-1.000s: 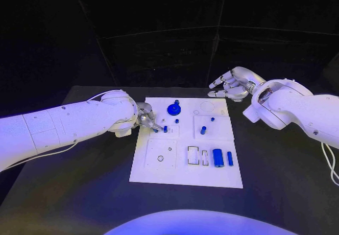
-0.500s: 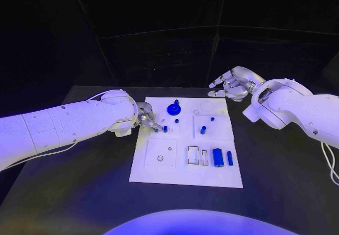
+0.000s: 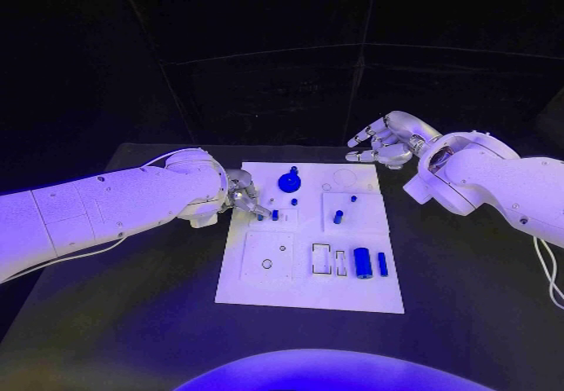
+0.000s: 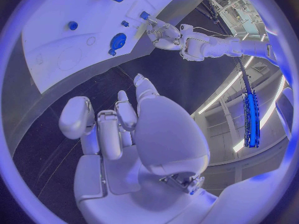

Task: Assemble the parts on the task board

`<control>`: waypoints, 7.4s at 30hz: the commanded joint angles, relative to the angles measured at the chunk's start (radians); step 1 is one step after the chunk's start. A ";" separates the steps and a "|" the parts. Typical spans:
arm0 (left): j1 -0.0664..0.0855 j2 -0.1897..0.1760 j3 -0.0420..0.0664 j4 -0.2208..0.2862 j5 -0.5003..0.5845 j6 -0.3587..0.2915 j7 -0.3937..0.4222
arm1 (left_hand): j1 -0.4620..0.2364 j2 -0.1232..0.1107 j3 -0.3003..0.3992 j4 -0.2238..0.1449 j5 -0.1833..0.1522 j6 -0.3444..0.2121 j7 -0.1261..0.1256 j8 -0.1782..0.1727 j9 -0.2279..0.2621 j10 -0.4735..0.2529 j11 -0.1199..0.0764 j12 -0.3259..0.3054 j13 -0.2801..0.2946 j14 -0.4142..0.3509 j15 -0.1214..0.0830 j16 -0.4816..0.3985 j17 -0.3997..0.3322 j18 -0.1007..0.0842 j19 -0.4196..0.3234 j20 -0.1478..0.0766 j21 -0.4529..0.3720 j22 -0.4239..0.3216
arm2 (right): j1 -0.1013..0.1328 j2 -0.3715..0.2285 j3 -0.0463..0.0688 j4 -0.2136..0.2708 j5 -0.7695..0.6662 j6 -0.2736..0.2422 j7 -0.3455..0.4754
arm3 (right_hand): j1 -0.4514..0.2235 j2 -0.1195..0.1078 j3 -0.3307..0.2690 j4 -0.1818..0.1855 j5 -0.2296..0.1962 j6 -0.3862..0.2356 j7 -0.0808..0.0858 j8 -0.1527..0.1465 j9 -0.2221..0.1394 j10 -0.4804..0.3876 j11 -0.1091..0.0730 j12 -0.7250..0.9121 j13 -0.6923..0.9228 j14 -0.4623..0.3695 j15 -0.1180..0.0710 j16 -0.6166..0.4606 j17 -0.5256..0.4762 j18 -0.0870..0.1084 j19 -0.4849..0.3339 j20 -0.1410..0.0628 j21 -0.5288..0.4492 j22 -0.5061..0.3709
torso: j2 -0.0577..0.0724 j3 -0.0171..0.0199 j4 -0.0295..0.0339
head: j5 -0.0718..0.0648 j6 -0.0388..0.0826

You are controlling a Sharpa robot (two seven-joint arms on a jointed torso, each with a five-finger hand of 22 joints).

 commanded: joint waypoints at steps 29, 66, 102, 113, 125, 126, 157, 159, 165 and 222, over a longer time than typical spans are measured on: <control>0.034 0.033 0.004 -0.032 0.166 -0.311 0.430 | 0.373 0.004 -0.009 -0.160 0.013 -0.247 0.164 -0.208 -0.180 -0.533 0.154 -0.527 -0.510 -0.383 0.129 -0.734 -0.509 0.116 -0.395 0.103 -0.838 -0.673 | 0.001 0.010 0.001 -0.009 -0.002 0.004 0.011 | 0.000 0.007 -0.008 0.000 0.004 -0.003 -0.002 0.005 -0.001 -0.007 -0.001 -0.005 -0.003 0.071 -0.006 -0.007 0.106 0.008 -0.008 0.000 -0.008 -0.004 | 0.002 -0.0009 -0.0024 | -0.015 0.011; 0.003 0.203 -0.059 -0.184 -0.364 -0.246 0.535 | 0.385 -0.055 0.080 -0.204 0.013 -0.026 0.125 -0.430 -0.466 -0.392 0.137 -0.806 -0.894 0.012 0.096 -0.210 -0.136 0.078 -0.045 0.084 -0.454 -0.362 | 0.001 0.014 0.001 -0.009 -0.002 0.007 0.011 | 0.000 0.007 -0.008 0.000 0.004 -0.003 -0.002 0.005 -0.001 -0.007 -0.001 -0.004 -0.002 0.072 -0.006 -0.007 0.106 0.008 -0.008 0.000 -0.007 -0.003 | 0.001 0.0001 -0.0007 | -0.031 0.013; 0.001 0.227 -0.058 -0.217 -0.370 -0.168 0.490 | 0.382 -0.048 0.140 -0.217 0.011 0.014 0.122 -0.446 -0.488 -0.340 0.131 -0.830 -0.930 0.014 0.091 -0.208 -0.154 0.073 -0.041 0.079 -0.426 -0.329 | 0.001 0.019 0.001 -0.010 -0.002 0.010 0.012 | 0.003 0.010 -0.008 0.001 0.006 -0.004 -0.002 0.006 -0.001 -0.005 -0.001 -0.001 0.001 0.072 -0.006 -0.006 0.108 0.008 -0.008 0.000 -0.008 -0.003 | 0.000 -0.0002 0.0004 | -0.032 0.005; 0.001 0.231 -0.058 -0.221 -0.371 -0.208 0.513 | 0.372 -0.033 0.174 -0.217 0.011 0.052 0.112 -0.445 -0.492 -0.282 0.117 -0.828 -0.934 0.017 0.080 -0.202 -0.156 0.066 -0.031 0.071 -0.382 -0.283 | 0.001 0.021 0.001 -0.011 -0.002 0.011 0.013 | 0.003 0.011 -0.008 0.001 0.006 -0.004 -0.002 0.006 -0.001 -0.004 -0.001 0.000 0.001 0.072 -0.006 -0.005 0.109 0.008 -0.008 0.000 -0.008 -0.003 | -0.001 -0.0001 0.0009 | -0.035 0.005; 0.000 0.223 -0.058 -0.218 -0.360 -0.292 0.544 | 0.370 -0.034 0.246 -0.245 0.010 0.089 0.113 -0.463 -0.499 -0.224 0.111 -0.873 -0.945 0.022 0.074 -0.197 -0.162 0.058 -0.022 0.063 -0.344 -0.240 | 0.001 0.022 0.001 -0.011 -0.002 0.012 0.014 | 0.003 0.011 -0.008 0.002 0.006 -0.003 -0.002 0.006 -0.001 -0.004 -0.001 0.001 0.002 0.072 -0.006 -0.005 0.109 0.008 -0.007 0.000 -0.008 -0.003 | -0.001 0.0001 0.0009 | -0.037 0.008; 0.000 0.220 -0.058 -0.214 -0.358 -0.296 0.546 | 0.369 -0.036 0.250 -0.247 0.010 0.090 0.114 -0.466 -0.500 -0.222 0.112 -0.879 -0.946 0.022 0.075 -0.197 -0.162 0.057 -0.023 0.063 -0.343 -0.239 | 0.001 0.022 0.001 -0.011 -0.002 0.012 0.014 | 0.003 0.012 -0.008 0.002 0.006 -0.002 -0.002 0.007 -0.001 -0.003 -0.001 0.002 0.003 0.072 -0.006 -0.005 0.109 0.008 -0.007 0.000 -0.008 -0.002 | 0.000 -0.0002 0.0011 | -0.038 0.009; -0.001 0.058 -0.019 -0.101 -0.297 -0.249 0.501 | 0.343 -0.056 0.280 -0.261 0.008 0.099 0.121 -0.489 -0.507 -0.203 0.118 -0.922 -0.950 0.021 0.079 -0.199 -0.176 0.053 -0.021 0.067 -0.320 -0.212 | 0.001 0.018 0.001 -0.015 -0.002 0.013 0.014 | 0.003 0.012 -0.008 0.002 0.006 -0.002 -0.002 0.007 -0.001 -0.003 -0.001 0.002 0.003 0.072 -0.006 -0.005 0.109 0.008 -0.007 0.000 -0.008 -0.002 | 0.000 0.0001 0.0003 | -0.030 0.013; -0.002 0.057 -0.019 -0.106 -0.296 -0.244 0.498 | 0.342 -0.056 0.280 -0.261 0.008 0.099 0.121 -0.490 -0.508 -0.203 0.118 -0.923 -0.950 0.020 0.079 -0.199 -0.176 0.053 -0.021 0.067 -0.319 -0.211 | 0.001 0.018 0.001 -0.015 -0.002 0.014 0.014 | 0.003 0.012 -0.008 0.002 0.006 -0.002 -0.002 0.007 -0.001 -0.003 -0.001 0.002 0.003 0.072 -0.006 -0.005 0.109 0.008 -0.007 0.000 -0.008 -0.002 | 0.000 -0.0003 0.0005 | -0.031 0.012; -0.003 0.055 -0.019 -0.111 -0.296 -0.226 0.492 | 0.342 -0.057 0.280 -0.261 0.008 0.099 0.121 -0.490 -0.508 -0.203 0.118 -0.923 -0.950 0.020 0.080 -0.199 -0.176 0.053 -0.021 0.067 -0.318 -0.210 | 0.001 0.018 0.001 -0.014 -0.002 0.014 0.014 | 0.003 0.012 -0.008 0.002 0.006 -0.002 -0.002 0.007 -0.001 -0.003 -0.001 0.002 0.003 0.072 -0.006 -0.005 0.109 0.008 -0.007 0.000 -0.008 -0.002 | 0.000 0.0006 -0.0002 | -0.028 0.012; -0.009 0.075 -0.020 -0.139 -0.296 -0.176 0.455 | 0.311 -0.083 0.277 -0.264 0.000 0.066 0.133 -0.532 -0.524 -0.228 0.132 -0.975 -0.954 0.013 0.091 -0.207 -0.200 0.044 -0.018 0.075 -0.278 -0.166 | 0.001 0.021 0.001 -0.017 -0.002 0.015 0.013 | 0.005 0.013 -0.010 0.003 0.007 -0.001 -0.003 0.009 0.000 -0.005 -0.002 -0.001 0.000 0.072 -0.006 -0.006 0.108 0.008 -0.008 0.000 -0.009 -0.005 | 0.000 0.0008 -0.0006 | -0.031 0.006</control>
